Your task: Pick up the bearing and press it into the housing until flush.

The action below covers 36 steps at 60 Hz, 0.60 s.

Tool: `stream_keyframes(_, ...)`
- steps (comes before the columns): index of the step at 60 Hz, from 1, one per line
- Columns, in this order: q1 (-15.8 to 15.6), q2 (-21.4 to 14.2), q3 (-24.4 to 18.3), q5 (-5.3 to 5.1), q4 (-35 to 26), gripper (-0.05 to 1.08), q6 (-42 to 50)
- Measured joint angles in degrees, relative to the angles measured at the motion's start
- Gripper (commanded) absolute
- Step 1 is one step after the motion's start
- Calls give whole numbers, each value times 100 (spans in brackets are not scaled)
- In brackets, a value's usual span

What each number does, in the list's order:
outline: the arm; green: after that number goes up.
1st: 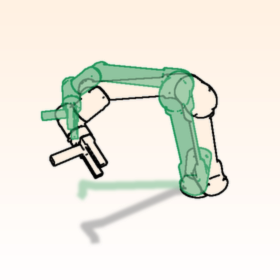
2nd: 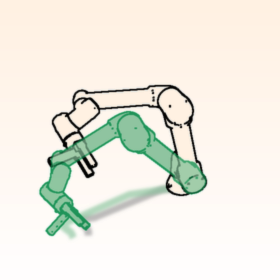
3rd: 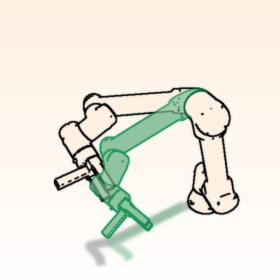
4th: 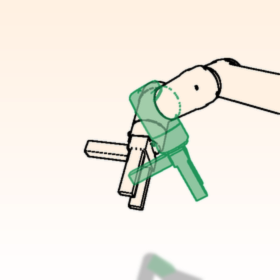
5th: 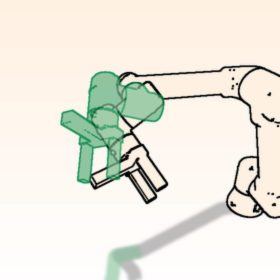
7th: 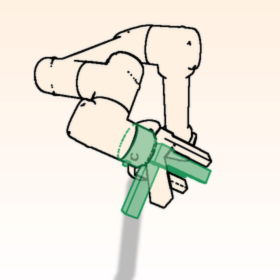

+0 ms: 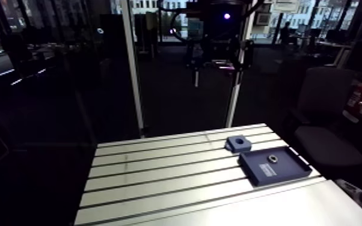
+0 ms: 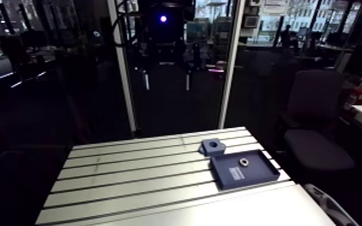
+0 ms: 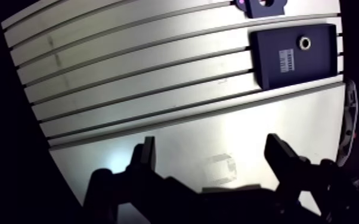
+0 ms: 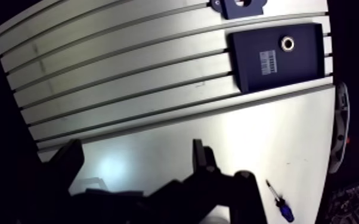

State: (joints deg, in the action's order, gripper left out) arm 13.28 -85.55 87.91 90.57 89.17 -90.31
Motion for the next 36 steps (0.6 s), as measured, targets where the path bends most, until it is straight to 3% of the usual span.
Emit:
stream_keyframes(17, 74, 96, -65, 85, 31, 1, -251)
stream_keyframes(36, 577, 326, -32, 152, 379, 1, -1509)
